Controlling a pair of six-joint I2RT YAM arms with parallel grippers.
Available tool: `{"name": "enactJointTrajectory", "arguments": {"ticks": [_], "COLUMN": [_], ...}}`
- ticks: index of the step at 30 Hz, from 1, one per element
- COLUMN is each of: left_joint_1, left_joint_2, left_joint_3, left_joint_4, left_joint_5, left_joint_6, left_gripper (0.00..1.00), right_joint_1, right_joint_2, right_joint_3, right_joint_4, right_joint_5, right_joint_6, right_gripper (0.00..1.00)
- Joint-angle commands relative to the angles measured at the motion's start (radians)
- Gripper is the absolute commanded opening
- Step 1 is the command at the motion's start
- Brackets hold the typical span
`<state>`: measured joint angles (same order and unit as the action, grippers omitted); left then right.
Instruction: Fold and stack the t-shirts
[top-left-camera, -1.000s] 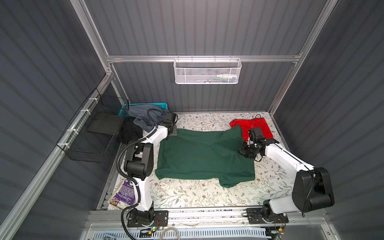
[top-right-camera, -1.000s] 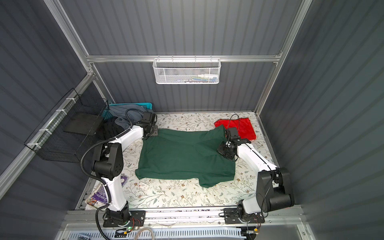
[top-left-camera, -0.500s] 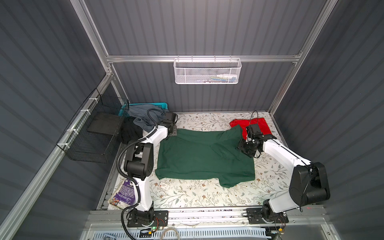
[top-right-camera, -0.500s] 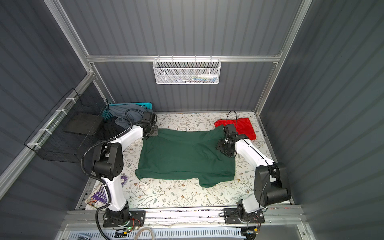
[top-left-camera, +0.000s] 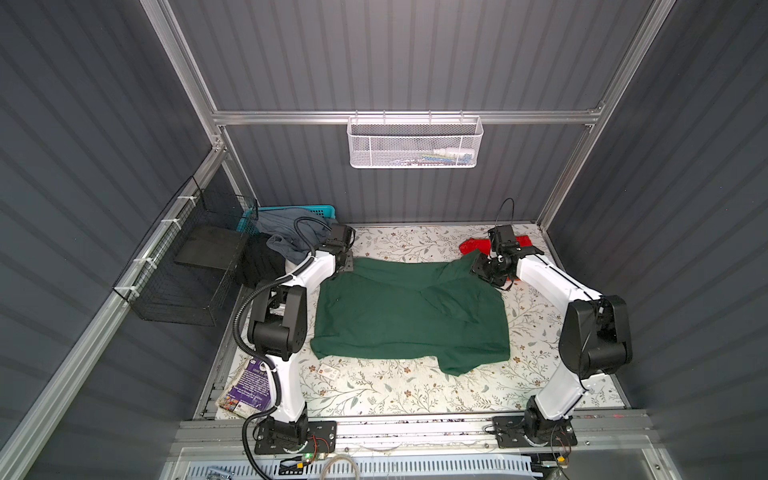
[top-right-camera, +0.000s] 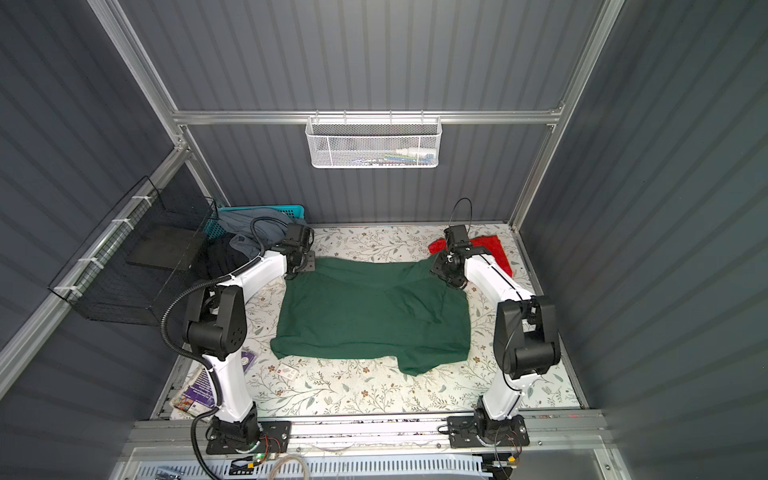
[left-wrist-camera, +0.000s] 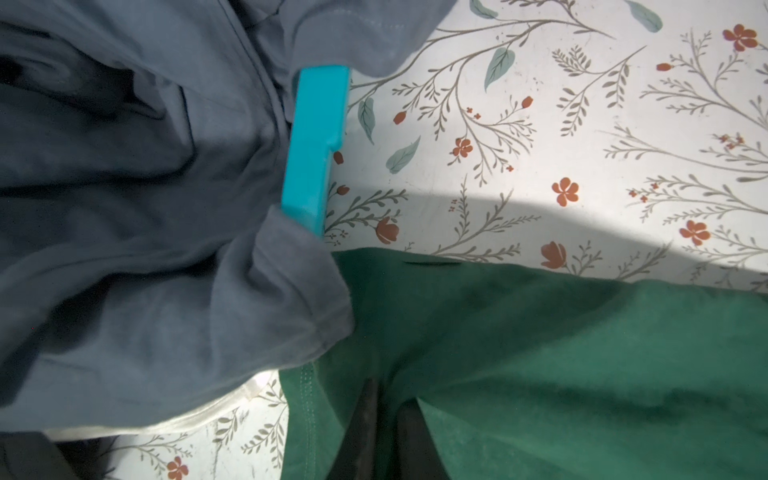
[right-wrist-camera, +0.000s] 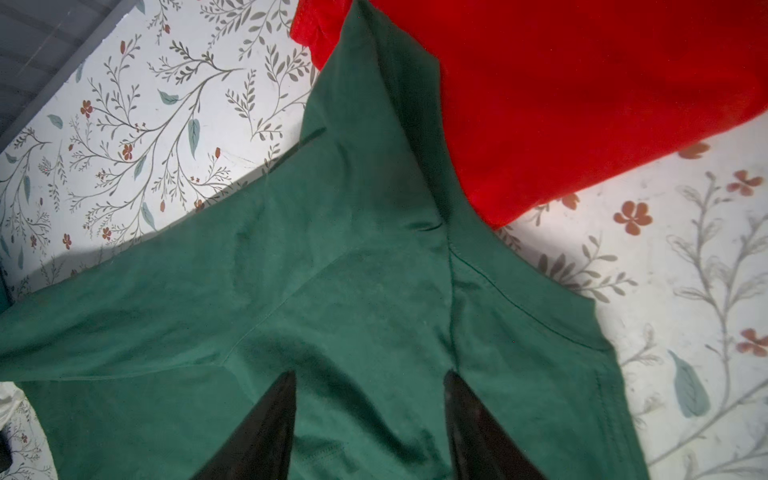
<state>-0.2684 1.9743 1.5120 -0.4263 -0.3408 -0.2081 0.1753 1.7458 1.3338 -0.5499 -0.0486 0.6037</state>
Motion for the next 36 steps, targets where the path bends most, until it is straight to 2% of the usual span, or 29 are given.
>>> {"name": "enactJointTrajectory", "arguments": {"ticks": [1,5,8,11,14,18,23,26,28,30,31,32,36], "left_joint_1": [0.005,0.005,-0.008,-0.035,-0.035,-0.042,-0.049,-0.057,-0.060,-0.060,-0.060,-0.060,-0.056], "left_joint_2": [-0.046,-0.043,-0.045,-0.070,-0.097,-0.125,-0.172,-0.209,-0.222,-0.220,-0.221,-0.229,-0.304], "left_joint_3": [0.032,0.055,0.053,0.027,0.007,-0.025,-0.090,-0.177,-0.214,-0.230,-0.235,-0.243,-0.297], "left_joint_4": [-0.032,-0.097,-0.156,-0.154,-0.147,-0.144,-0.128,-0.120,-0.122,-0.142,-0.153,-0.161,-0.163], "left_joint_5": [0.007,0.079,0.079,0.064,0.087,0.089,0.094,0.112,0.096,-0.010,-0.058,-0.105,-0.191], "left_joint_6": [0.059,0.191,0.305,0.439,0.491,0.459,0.313,0.239,0.209,0.139,0.101,0.053,-0.189], "left_gripper": [0.14,0.15,0.10,0.09,0.10,0.13,0.15,0.17,0.31,0.67,0.77,0.85,0.97], "right_joint_1": [-0.002,-0.003,-0.004,-0.005,-0.007,-0.008,-0.014,-0.014,-0.014,-0.015,-0.014,-0.015,-0.014], "right_joint_2": [0.005,0.011,0.017,0.034,0.051,0.051,0.051,0.049,0.049,0.051,0.052,0.052,0.044], "right_joint_3": [0.022,0.025,0.025,0.036,0.060,0.074,0.078,0.067,0.064,0.064,0.062,0.062,0.061], "right_joint_4": [0.006,0.007,0.011,0.010,-0.006,-0.013,-0.015,-0.010,-0.007,-0.008,-0.007,-0.004,-0.005], "right_joint_5": [0.003,0.001,-0.007,-0.023,-0.036,-0.031,-0.034,-0.039,-0.042,-0.049,-0.053,-0.059,-0.061], "right_joint_6": [-0.021,-0.027,-0.034,-0.041,-0.052,-0.070,-0.070,-0.067,-0.067,-0.065,-0.064,-0.062,-0.062], "right_gripper": [0.58,0.57,0.54,0.53,0.53,0.52,0.51,0.51,0.50,0.50,0.50,0.50,0.50]}}
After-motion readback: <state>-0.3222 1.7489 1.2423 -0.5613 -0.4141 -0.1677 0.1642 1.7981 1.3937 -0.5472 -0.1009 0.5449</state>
